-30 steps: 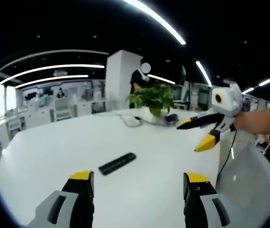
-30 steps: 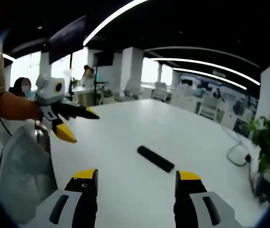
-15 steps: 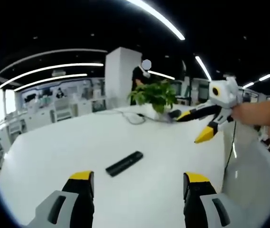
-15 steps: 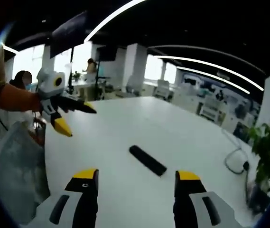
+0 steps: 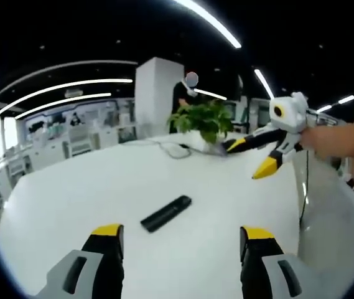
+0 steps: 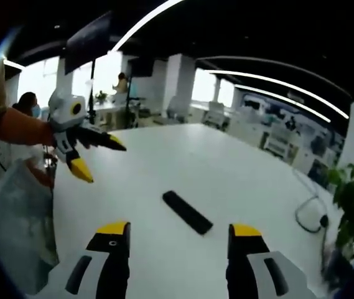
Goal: Press the specified remote control buttons in sequence, fully releasing each button before pressing the next.
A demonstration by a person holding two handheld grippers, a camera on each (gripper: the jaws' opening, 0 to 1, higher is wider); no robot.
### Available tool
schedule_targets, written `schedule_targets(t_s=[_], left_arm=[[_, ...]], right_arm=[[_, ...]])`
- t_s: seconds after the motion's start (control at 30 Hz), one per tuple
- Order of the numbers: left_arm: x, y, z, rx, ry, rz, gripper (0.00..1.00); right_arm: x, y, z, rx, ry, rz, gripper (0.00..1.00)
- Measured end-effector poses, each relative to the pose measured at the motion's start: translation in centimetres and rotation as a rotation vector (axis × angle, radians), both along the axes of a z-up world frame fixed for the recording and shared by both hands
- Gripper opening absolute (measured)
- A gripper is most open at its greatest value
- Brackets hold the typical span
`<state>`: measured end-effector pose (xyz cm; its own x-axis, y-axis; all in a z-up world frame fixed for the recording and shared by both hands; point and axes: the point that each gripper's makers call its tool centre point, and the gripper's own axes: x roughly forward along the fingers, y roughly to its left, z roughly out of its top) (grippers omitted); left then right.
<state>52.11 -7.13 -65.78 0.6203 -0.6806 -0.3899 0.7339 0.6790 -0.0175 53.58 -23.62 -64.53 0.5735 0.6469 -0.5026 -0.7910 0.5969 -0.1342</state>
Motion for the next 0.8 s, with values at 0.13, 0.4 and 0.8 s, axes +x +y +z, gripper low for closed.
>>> schedule_targets(t_s=[0.13, 0.4, 0.8], left_arm=[[0.8, 0.2, -0.2, 0.004, 0.005, 0.001, 0.78], [2.2, -0.2, -0.2, 0.012, 0.004, -0.010, 0.78], [4.9, -0.2, -1.2, 0.040, 0.010, -0.031, 0.78]], right_arm=[[0.7, 0.0, -0.2, -0.007, 0.007, 0.003, 0.61], [1.9, 0.1, -0.7, -0.033, 0.014, 0.017, 0.60], [4.2, -0.9, -1.8, -0.068, 0.025, 0.026, 0.60]])
